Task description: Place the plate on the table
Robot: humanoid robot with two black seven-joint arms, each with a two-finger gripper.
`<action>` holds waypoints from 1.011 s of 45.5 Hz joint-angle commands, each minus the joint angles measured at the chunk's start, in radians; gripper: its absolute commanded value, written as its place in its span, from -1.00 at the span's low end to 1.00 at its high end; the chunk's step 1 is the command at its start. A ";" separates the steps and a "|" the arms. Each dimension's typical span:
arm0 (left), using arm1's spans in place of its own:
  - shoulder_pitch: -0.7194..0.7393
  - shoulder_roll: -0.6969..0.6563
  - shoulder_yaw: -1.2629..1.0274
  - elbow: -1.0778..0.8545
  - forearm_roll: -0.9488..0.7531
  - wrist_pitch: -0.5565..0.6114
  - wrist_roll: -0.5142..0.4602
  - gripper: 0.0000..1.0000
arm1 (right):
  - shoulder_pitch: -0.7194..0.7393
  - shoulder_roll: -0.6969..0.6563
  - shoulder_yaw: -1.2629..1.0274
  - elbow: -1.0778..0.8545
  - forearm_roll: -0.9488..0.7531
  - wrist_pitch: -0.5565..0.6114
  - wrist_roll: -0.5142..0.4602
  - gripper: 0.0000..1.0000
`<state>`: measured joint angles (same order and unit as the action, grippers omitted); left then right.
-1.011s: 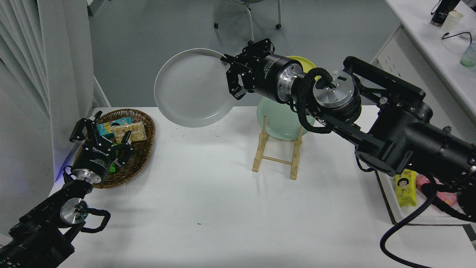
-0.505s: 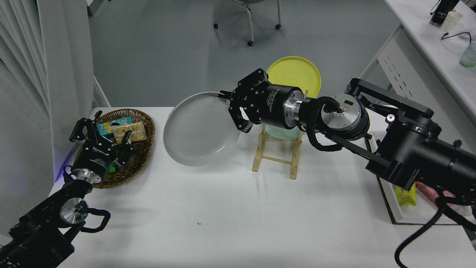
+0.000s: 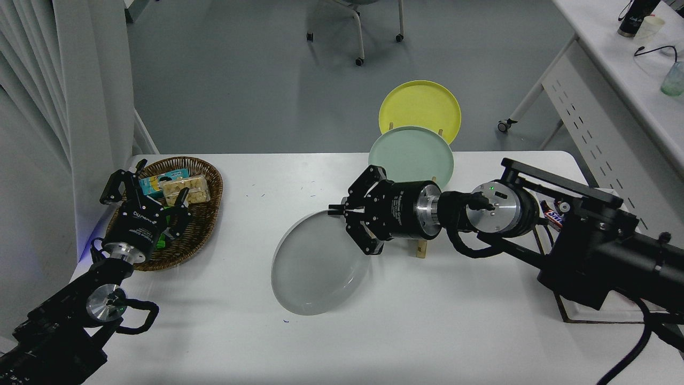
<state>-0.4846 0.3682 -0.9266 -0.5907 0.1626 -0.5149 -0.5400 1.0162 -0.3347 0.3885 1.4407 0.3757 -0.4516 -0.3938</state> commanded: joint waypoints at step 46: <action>0.000 0.000 0.000 0.000 0.000 -0.001 0.000 0.96 | -0.122 -0.075 -0.086 -0.072 0.310 0.013 0.236 -1.00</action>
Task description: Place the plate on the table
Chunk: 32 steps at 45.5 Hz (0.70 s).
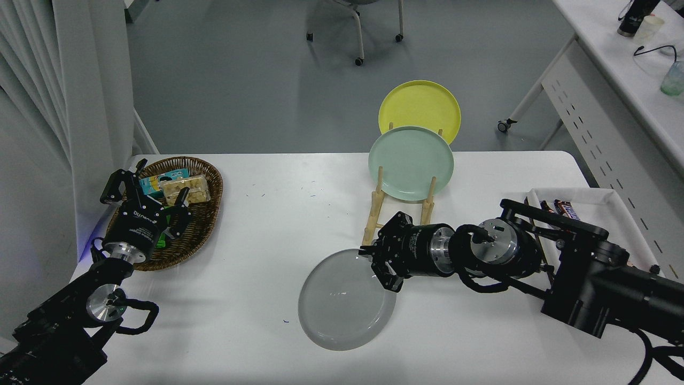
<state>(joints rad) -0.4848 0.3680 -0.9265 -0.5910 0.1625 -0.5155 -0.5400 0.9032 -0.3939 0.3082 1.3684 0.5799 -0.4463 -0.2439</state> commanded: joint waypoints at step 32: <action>0.000 0.000 0.000 0.000 0.000 0.000 0.000 0.96 | 0.019 -0.054 -0.126 0.037 0.529 -0.037 0.364 -1.00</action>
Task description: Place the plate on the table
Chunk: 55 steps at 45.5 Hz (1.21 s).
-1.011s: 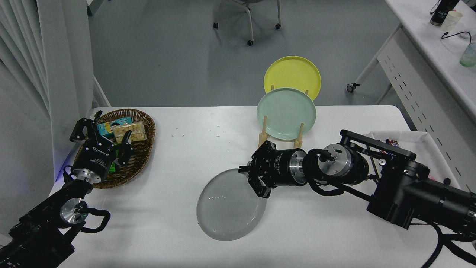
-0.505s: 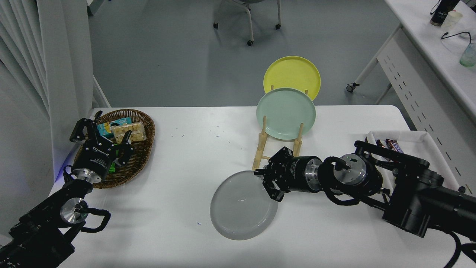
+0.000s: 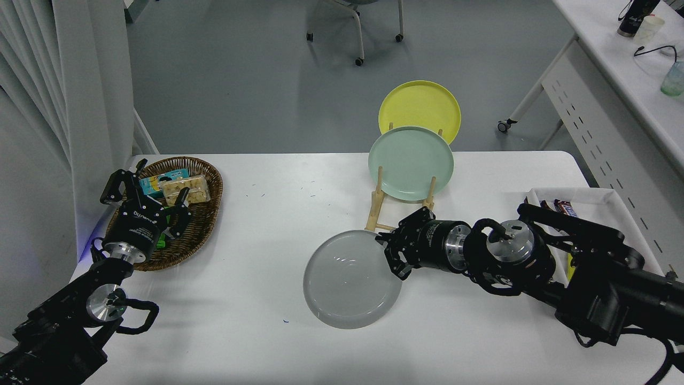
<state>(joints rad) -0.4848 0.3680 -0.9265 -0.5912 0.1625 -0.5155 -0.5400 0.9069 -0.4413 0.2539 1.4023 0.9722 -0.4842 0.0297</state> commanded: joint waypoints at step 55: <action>0.000 0.000 0.000 0.001 0.000 0.000 0.000 0.96 | 0.081 0.105 -0.188 -0.140 0.523 -0.090 0.147 -1.00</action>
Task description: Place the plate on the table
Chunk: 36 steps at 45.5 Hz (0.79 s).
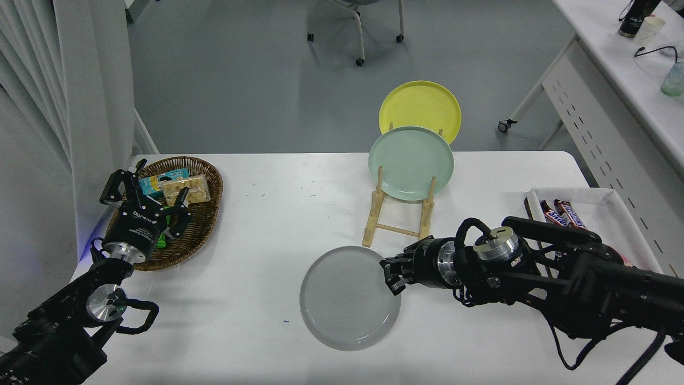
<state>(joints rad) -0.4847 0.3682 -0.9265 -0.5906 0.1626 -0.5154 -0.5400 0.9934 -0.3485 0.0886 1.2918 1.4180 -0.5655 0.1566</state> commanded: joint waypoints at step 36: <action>0.000 0.000 0.000 0.000 0.000 0.000 0.000 0.96 | -0.041 0.118 -0.012 -0.192 0.145 -0.004 0.008 -1.00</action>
<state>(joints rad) -0.4848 0.3678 -0.9265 -0.5911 0.1626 -0.5154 -0.5399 0.9566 -0.2336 0.0692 1.1203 1.5614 -0.5672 0.1651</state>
